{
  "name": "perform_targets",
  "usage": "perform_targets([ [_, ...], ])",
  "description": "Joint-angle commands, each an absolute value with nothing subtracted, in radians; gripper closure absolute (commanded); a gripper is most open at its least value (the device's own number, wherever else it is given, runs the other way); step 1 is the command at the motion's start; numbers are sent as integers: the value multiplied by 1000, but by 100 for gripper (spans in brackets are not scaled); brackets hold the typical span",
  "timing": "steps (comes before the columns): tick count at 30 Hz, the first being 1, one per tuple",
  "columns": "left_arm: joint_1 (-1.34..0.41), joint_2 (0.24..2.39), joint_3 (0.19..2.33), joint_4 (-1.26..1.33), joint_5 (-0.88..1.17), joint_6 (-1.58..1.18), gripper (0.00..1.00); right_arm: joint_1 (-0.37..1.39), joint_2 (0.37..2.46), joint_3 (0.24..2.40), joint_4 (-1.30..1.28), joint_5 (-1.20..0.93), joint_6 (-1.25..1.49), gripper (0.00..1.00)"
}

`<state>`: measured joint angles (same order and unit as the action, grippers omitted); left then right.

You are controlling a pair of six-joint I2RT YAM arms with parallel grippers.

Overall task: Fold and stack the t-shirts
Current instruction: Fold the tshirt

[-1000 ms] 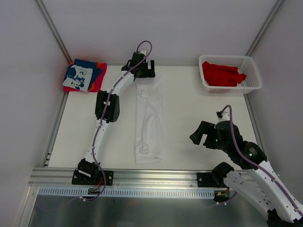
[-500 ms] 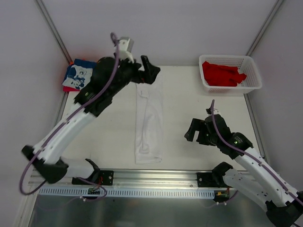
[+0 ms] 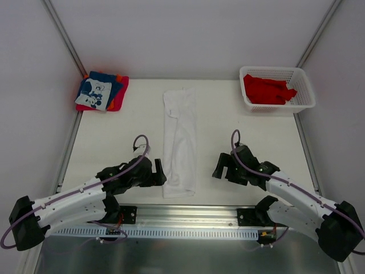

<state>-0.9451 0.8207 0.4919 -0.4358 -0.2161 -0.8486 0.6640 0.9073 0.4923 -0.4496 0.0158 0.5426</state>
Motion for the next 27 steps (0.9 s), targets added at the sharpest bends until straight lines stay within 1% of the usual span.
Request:
perform_targets([
  [1,-979,701,425,-414,-262,-1025,16,724,928,465,-304,-6,635,0],
  [4,-1014,698,365,-414,-273,-1080,20,788,956,451,-273,61,672,1],
  [5,-1026,703,353,-414,-285,-1095,25,810,968,445,-264,78,705,0],
  [7,-1077,722,337,-410,-311,-1149,27,874,1014,436,-215,129,744,0],
  [9,-1141,779,337,-405,-360,-1202,31,916,1063,437,-178,156,790,1],
  [10,-1161,829,341,-400,-373,-1222,32,955,1124,443,-148,166,801,0],
  [13,-1241,938,363,-383,-428,-1284,33,1008,1230,505,-130,178,815,1],
  [14,-1256,960,377,-380,-451,-1313,33,1018,1291,520,-126,179,816,0],
  [17,-1289,1023,391,-347,-466,-1331,33,1048,1373,554,-89,181,825,0],
  [23,-1292,1098,379,-276,-462,-1331,34,1071,1453,552,-25,178,861,1],
  [27,-1292,1114,374,-256,-456,-1335,36,1078,1459,543,-28,186,874,2],
])
